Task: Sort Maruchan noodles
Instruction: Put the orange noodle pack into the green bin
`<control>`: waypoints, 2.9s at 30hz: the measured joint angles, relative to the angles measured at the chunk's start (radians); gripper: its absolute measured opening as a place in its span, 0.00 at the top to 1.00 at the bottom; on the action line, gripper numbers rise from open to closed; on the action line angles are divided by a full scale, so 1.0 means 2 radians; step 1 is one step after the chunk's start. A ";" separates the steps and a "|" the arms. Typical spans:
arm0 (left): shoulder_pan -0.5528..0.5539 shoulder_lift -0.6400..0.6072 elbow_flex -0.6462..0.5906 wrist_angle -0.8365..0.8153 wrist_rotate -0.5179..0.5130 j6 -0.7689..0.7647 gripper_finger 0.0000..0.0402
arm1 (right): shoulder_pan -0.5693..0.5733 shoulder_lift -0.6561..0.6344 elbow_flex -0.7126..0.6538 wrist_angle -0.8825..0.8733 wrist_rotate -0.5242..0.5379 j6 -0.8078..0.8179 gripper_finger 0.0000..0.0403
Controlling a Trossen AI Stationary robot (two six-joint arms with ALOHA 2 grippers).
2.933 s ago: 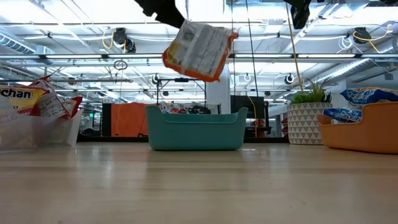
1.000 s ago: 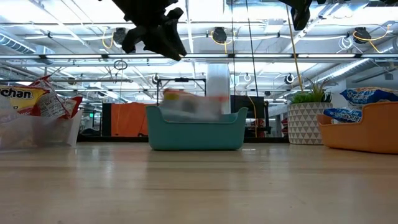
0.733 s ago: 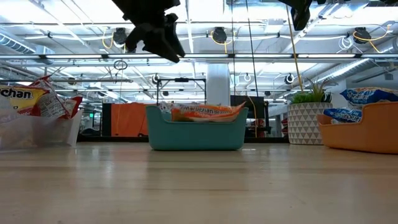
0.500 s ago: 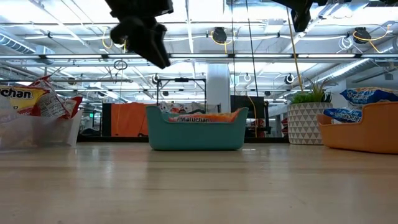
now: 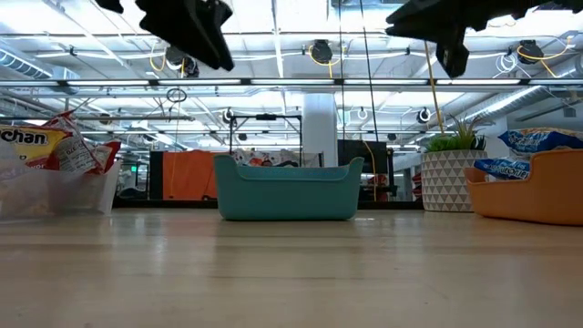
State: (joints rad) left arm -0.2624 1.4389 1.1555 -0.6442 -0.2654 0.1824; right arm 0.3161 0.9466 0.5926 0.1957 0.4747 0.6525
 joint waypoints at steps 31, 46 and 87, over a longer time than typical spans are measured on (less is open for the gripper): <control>-0.139 0.001 -0.004 -0.001 -0.095 -0.192 0.62 | 0.141 0.161 0.187 -0.066 -0.035 -0.029 0.88; -0.165 0.001 -0.004 0.076 -0.100 -0.220 0.62 | 0.205 0.205 0.196 -0.072 -0.044 0.043 0.88; -0.115 0.001 -0.004 0.276 -0.145 -0.056 0.62 | 0.429 0.307 0.196 -0.303 -0.049 0.433 0.88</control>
State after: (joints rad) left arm -0.4925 1.4399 1.1481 -0.0926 -0.5561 0.0702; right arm 1.1738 1.5600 0.9844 -0.4107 0.3770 1.5180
